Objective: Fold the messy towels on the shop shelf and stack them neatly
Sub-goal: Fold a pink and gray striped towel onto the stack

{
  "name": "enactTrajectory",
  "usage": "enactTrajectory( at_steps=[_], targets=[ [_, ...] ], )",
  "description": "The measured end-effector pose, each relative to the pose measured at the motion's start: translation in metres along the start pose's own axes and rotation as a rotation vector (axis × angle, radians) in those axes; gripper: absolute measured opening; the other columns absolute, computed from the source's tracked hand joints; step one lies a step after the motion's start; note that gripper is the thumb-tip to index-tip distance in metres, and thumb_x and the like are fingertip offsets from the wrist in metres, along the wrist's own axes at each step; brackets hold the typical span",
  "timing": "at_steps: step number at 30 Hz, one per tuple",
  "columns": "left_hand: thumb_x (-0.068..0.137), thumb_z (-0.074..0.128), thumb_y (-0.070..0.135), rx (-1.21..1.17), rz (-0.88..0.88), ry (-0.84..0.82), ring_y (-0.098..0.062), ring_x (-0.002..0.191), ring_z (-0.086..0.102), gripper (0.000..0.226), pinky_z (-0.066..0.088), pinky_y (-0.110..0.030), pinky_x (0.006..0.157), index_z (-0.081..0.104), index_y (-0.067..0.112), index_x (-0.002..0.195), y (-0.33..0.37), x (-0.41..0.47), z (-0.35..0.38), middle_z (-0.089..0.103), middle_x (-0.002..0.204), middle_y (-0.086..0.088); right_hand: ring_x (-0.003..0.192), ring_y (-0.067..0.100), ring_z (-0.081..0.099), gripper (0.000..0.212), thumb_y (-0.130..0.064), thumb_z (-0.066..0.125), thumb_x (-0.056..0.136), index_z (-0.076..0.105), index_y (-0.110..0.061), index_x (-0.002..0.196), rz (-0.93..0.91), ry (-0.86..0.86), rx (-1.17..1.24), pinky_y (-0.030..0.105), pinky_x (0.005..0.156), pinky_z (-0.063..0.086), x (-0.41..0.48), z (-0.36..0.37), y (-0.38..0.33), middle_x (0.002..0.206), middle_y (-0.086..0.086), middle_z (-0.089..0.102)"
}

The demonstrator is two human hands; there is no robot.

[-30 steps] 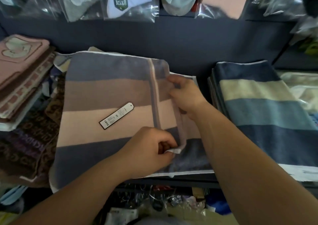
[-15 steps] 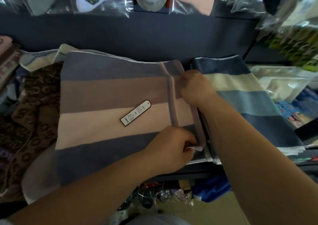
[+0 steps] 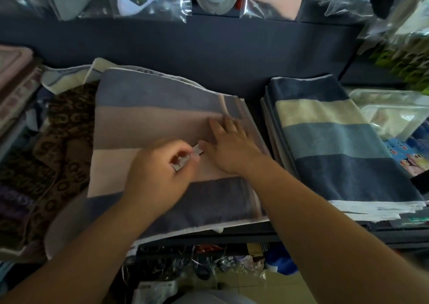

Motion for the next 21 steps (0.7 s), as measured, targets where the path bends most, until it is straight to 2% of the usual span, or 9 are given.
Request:
enactTrajectory(
  at_steps=[1, 3, 6, 8, 11, 13, 16, 21],
  targets=[
    [0.088, 0.069, 0.034, 0.065, -0.088, 0.122, -0.01, 0.08, 0.058, 0.018, 0.047, -0.027, 0.07, 0.07, 0.019, 0.098, -0.023, 0.0, -0.025, 0.065, 0.092, 0.005, 0.154, 0.035, -0.004, 0.076, -0.068, 0.03, 0.097, 0.004, -0.033, 0.16, -0.005, 0.008, 0.021, 0.058, 0.123, 0.005, 0.0, 0.005, -0.006, 0.169, 0.011, -0.006],
    [0.082, 0.074, 0.035, 0.19, -0.269, 0.284, -0.024, 0.098, 0.059, 0.036, 0.05, -0.038, 0.084, 0.064, 0.017, 0.112, -0.072, -0.002, -0.065, 0.06, 0.111, -0.006, 0.154, 0.035, -0.011, 0.078, -0.074, 0.024, 0.094, -0.003, -0.04, 0.158, -0.01, 0.05, 0.009, 0.062, 0.121, -0.002, 0.002, 0.014, -0.012, 0.168, 0.008, -0.013],
    [0.08, 0.068, 0.056, 0.191, -0.531, 0.256, -0.032, 0.112, 0.056, 0.065, 0.049, -0.048, 0.097, 0.055, 0.017, 0.129, -0.132, 0.003, -0.086, 0.055, 0.127, -0.013, 0.153, 0.037, -0.014, 0.082, -0.082, 0.016, 0.088, -0.008, -0.044, 0.157, -0.007, 0.083, -0.073, 0.064, 0.119, -0.01, 0.003, 0.025, -0.013, 0.167, 0.007, -0.018],
    [0.086, 0.061, 0.061, 0.163, -0.604, 0.203, -0.031, 0.108, 0.06, 0.061, 0.05, -0.044, 0.092, 0.058, 0.015, 0.126, -0.148, 0.013, -0.086, 0.063, 0.122, -0.012, 0.153, 0.038, -0.014, 0.085, -0.086, 0.011, 0.085, -0.009, -0.044, 0.157, 0.015, 0.07, -0.1, 0.063, 0.118, -0.012, 0.003, 0.028, -0.011, 0.168, 0.007, -0.017],
    [0.092, 0.059, 0.054, 0.043, -0.596, 0.199, -0.025, 0.09, 0.065, 0.045, 0.049, -0.035, 0.072, 0.068, 0.012, 0.107, -0.152, 0.037, -0.084, 0.069, 0.098, -0.006, 0.153, 0.038, -0.01, 0.09, -0.089, 0.006, 0.08, -0.01, -0.044, 0.156, 0.039, 0.058, -0.108, 0.064, 0.119, -0.009, 0.003, 0.029, -0.01, 0.168, 0.007, -0.015],
    [0.093, 0.062, 0.046, -0.085, -0.605, 0.202, -0.024, 0.084, 0.067, 0.035, 0.052, -0.034, 0.067, 0.071, 0.012, 0.097, -0.154, 0.049, -0.083, 0.07, 0.09, -0.004, 0.154, 0.038, -0.009, 0.093, -0.09, 0.002, 0.077, -0.01, -0.044, 0.156, 0.037, 0.056, -0.107, 0.064, 0.119, -0.008, 0.003, 0.03, -0.013, 0.168, 0.006, -0.014],
    [0.094, 0.064, 0.032, -0.168, -0.581, 0.201, -0.02, 0.077, 0.065, 0.018, 0.052, -0.026, 0.064, 0.07, 0.016, 0.086, -0.156, 0.063, -0.087, 0.069, 0.083, -0.001, 0.154, 0.038, -0.011, 0.091, -0.089, 0.004, 0.08, -0.011, -0.043, 0.157, 0.042, 0.045, -0.099, 0.064, 0.118, -0.01, 0.002, 0.031, -0.02, 0.168, 0.007, -0.013],
    [0.089, 0.059, 0.028, -0.051, -0.432, 0.309, -0.019, 0.08, 0.065, 0.019, 0.055, -0.037, 0.078, 0.071, 0.017, 0.1, -0.148, 0.074, -0.134, 0.073, 0.091, -0.003, 0.154, 0.034, -0.014, 0.092, -0.089, 0.009, 0.08, -0.011, -0.042, 0.157, 0.025, 0.023, -0.011, 0.061, 0.118, -0.014, 0.0, 0.04, -0.056, 0.168, 0.007, -0.015]
  ],
)
Point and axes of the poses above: each hand's wrist, its own x-axis towards the middle knuckle, its own z-axis out of the palm, y = z × x, the point moved 9 cm from there along x, towards the middle knuckle
